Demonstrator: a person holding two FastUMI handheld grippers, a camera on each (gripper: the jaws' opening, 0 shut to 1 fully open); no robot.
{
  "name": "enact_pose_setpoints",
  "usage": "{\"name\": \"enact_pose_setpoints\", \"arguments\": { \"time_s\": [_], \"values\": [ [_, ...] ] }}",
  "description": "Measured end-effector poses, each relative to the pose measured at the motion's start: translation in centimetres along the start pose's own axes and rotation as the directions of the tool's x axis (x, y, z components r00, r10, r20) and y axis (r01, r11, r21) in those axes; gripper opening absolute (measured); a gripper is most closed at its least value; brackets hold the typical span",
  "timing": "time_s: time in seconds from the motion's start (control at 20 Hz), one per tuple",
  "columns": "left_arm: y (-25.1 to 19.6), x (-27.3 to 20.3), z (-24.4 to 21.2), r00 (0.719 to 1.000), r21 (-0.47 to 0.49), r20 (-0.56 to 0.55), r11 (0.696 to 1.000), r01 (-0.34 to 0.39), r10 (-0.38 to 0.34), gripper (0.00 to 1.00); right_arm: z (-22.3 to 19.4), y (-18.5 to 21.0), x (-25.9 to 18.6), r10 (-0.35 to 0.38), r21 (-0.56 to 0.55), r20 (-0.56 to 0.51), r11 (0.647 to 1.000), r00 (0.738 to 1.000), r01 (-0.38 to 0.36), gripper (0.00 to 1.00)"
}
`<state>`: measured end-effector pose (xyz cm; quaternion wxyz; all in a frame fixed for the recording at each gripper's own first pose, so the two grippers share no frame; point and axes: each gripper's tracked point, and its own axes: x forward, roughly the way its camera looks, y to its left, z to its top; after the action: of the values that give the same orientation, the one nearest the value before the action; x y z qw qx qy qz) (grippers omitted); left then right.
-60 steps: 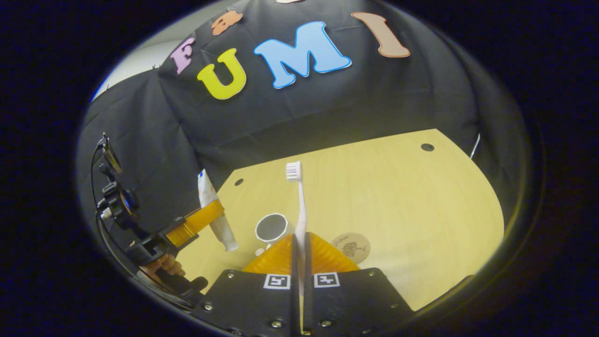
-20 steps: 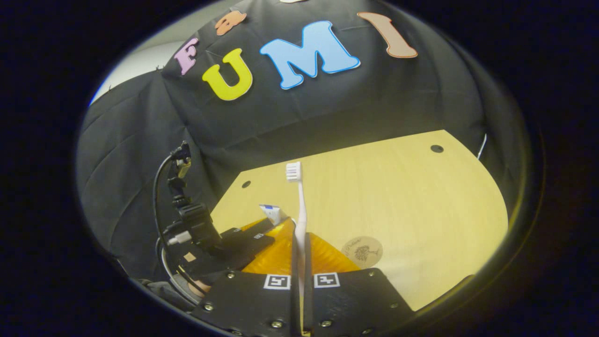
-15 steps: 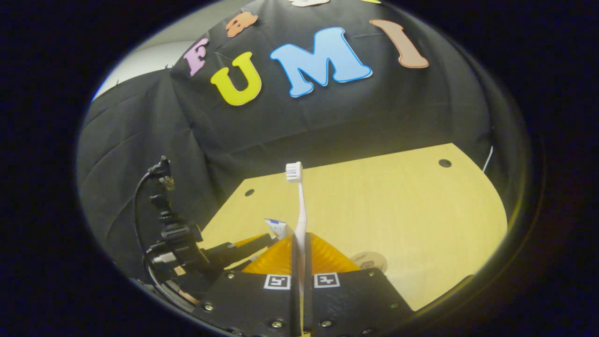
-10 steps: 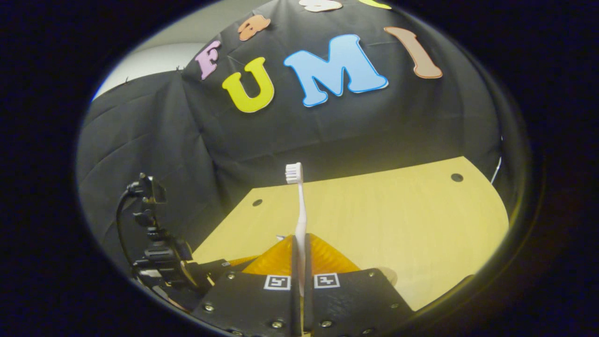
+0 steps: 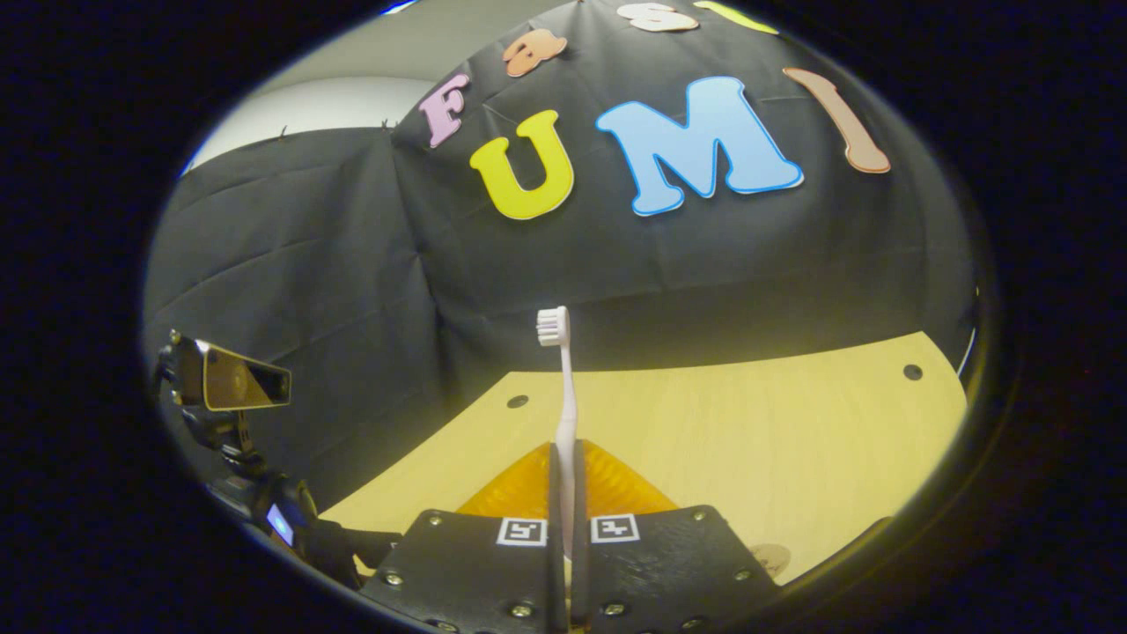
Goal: Put the toothbrush and toothpaste on the desktop into the cup, then pick up the cup and place it on the coaster on the desktop.
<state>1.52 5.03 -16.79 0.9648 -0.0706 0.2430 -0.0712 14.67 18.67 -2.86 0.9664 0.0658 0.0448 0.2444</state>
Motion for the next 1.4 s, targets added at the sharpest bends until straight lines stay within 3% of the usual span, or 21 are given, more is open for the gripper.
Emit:
{"name": "enact_pose_setpoints", "arguments": {
  "time_s": [0.6, 0.8, 0.9, 0.95, 1.0, 1.05, 1.1, 1.4],
  "values": [
    [0.3, 0.7, -1.0, 0.998, -0.033, -0.056, 0.999, 0.036, -0.038, 0.84, -3.0, -0.9, 1.8, -0.082, -0.092, -0.072, 0.993, 0.994, 0.076, 0.06],
    [0.4, 0.7, -1.1, 0.997, -0.038, -0.062, 0.999, 0.039, -0.042, 0.88, -2.8, -1.2, 1.2, -0.094, -0.095, -0.076, 0.992, 0.993, 0.087, 0.23],
    [0.3, 0.8, -1.1, 0.997, -0.037, -0.064, 0.998, 0.042, -0.044, 0.84, -3.0, -1.0, 1.3, -0.087, -0.091, -0.086, 0.993, 0.993, 0.079, 0.41],
    [0.2, 0.9, -1.0, 0.997, -0.036, -0.067, 0.999, 0.041, -0.043, 0.84, -2.9, -1.1, 1.2, -0.088, -0.093, -0.085, 0.992, 0.993, 0.080, 0.56],
    [0.3, 1.0, -0.9, 0.997, -0.036, -0.069, 0.999, 0.040, -0.042, 0.85, -2.8, -1.0, 1.2, -0.084, -0.093, -0.083, 0.993, 0.993, 0.076, 0.60],
    [0.2, 1.1, -0.9, 0.997, -0.036, -0.070, 0.999, 0.041, -0.044, 0.86, -2.7, -0.9, 1.1, -0.084, -0.093, -0.083, 0.993, 0.993, 0.076, 0.75],
    [0.1, 1.2, -0.9, 0.996, -0.034, -0.072, 0.999, 0.042, -0.044, 0.86, -2.5, -1.1, 1.0, -0.086, -0.093, -0.077, 0.993, 0.993, 0.078, 0.81],
    [-0.7, 1.7, -0.7, 0.995, -0.045, -0.086, 0.998, 0.040, -0.044, 0.86, -0.1, -1.9, -0.9, -0.098, -0.052, -0.031, 0.994, 0.995, 0.096, 0.82]
  ]
}}
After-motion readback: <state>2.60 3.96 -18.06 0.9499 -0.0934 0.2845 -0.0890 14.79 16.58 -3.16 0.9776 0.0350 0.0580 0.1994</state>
